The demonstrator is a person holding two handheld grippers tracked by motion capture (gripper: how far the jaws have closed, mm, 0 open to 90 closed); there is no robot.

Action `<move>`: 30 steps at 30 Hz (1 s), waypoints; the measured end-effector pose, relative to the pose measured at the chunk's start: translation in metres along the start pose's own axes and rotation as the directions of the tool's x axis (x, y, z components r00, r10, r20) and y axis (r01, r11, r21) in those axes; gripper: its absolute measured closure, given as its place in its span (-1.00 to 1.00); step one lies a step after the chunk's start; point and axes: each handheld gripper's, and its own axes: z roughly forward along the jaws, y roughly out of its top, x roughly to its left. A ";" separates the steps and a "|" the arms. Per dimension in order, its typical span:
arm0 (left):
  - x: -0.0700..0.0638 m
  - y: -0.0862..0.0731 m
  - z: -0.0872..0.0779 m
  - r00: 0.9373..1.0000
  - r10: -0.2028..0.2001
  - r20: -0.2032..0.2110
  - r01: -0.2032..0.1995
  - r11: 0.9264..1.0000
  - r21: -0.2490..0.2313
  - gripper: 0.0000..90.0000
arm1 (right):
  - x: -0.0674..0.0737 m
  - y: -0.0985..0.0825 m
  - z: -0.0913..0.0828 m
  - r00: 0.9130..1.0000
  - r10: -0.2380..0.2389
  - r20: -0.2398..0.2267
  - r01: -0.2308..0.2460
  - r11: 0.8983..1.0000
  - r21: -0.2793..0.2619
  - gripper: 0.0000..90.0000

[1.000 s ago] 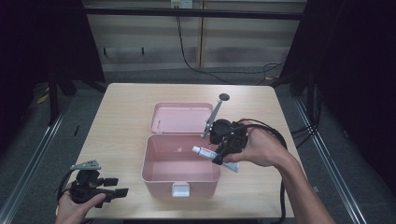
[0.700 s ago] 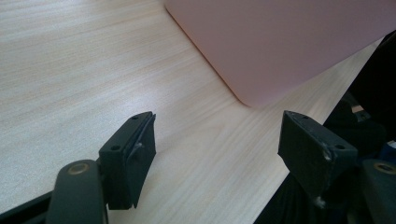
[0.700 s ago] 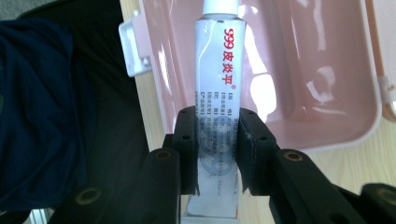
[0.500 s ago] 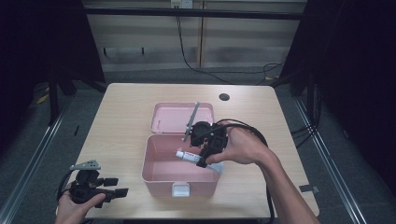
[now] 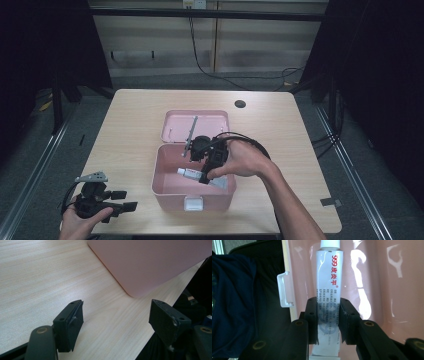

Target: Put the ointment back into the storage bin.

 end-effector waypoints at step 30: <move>0.000 0.000 0.001 1.000 0.007 0.007 -0.007 1.000 0.006 -0.38 | -0.012 0.006 0.064 0.995 -0.021 -0.102 0.024 0.999 0.033 0.59</move>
